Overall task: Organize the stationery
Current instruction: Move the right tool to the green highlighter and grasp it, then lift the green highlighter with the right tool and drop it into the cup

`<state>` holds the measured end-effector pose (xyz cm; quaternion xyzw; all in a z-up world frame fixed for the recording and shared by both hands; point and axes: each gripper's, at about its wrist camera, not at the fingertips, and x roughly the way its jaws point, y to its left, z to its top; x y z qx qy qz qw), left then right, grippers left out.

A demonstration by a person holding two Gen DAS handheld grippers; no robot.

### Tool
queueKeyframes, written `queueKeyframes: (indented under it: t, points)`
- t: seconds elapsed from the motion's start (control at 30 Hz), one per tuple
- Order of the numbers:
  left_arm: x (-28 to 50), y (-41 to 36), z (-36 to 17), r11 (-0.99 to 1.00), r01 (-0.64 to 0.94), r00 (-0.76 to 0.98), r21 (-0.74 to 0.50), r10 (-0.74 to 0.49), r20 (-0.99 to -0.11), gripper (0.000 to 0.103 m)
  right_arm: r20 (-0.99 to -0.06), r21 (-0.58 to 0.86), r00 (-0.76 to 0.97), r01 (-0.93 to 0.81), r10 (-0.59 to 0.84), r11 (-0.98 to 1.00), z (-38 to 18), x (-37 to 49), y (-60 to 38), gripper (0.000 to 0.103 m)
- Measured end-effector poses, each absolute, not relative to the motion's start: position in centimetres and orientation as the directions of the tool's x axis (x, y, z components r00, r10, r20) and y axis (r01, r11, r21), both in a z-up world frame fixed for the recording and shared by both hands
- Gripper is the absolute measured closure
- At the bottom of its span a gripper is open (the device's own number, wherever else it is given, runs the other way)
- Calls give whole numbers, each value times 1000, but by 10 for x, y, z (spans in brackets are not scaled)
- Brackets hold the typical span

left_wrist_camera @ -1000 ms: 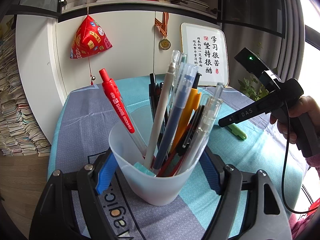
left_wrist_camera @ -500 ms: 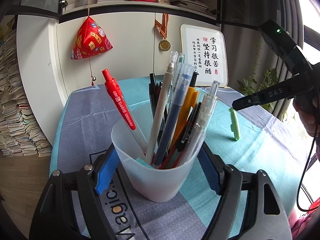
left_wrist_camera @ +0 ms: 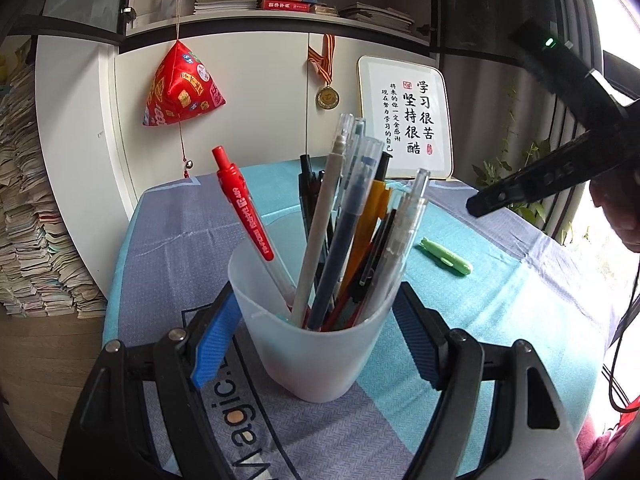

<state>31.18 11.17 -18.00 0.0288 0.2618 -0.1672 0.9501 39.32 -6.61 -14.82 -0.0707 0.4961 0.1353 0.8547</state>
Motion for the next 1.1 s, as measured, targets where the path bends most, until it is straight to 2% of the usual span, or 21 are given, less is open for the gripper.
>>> queueKeyframes:
  t: [0.03,0.1,0.33,0.57,0.6,0.67,0.7,0.83,1.1]
  points:
    - [312,112,-180,942,333,807,-33,-303,-507,27,-889,0,439,-289,132,957,-160,403,-69,74]
    - [312,112,-180,942,333,807,-32,-303,-507,27,-913,-16,396,-279,101,960,-181,418,-72,66]
    - [312,112,-180,942,333,806,-31,-302,-509,27,-941,36,313,-277,126,960,-210,443,-68,66]
    - [313,111,-182,943,333,802,-28,-298,-518,27,-951,-5,296,-292,86,956,-220,453,-53,67]
    - [313,111,-182,942,333,801,-28,-299,-519,27,-949,-6,303,-294,87,956,-219,454,-51,67]
    - [313,111,-182,942,333,800,-29,-299,-520,27,-948,4,302,-306,101,952,-219,454,-47,78]
    - [313,110,-182,942,333,800,-28,-298,-521,27,-948,-2,303,-316,99,949,-219,454,-45,90]
    - [314,110,-182,942,334,797,-30,-299,-524,27,-940,-22,329,-337,96,941,-211,447,-40,91]
    - [315,110,-182,942,334,795,-32,-300,-528,27,-885,-2,438,-344,158,939,-158,410,-49,91]
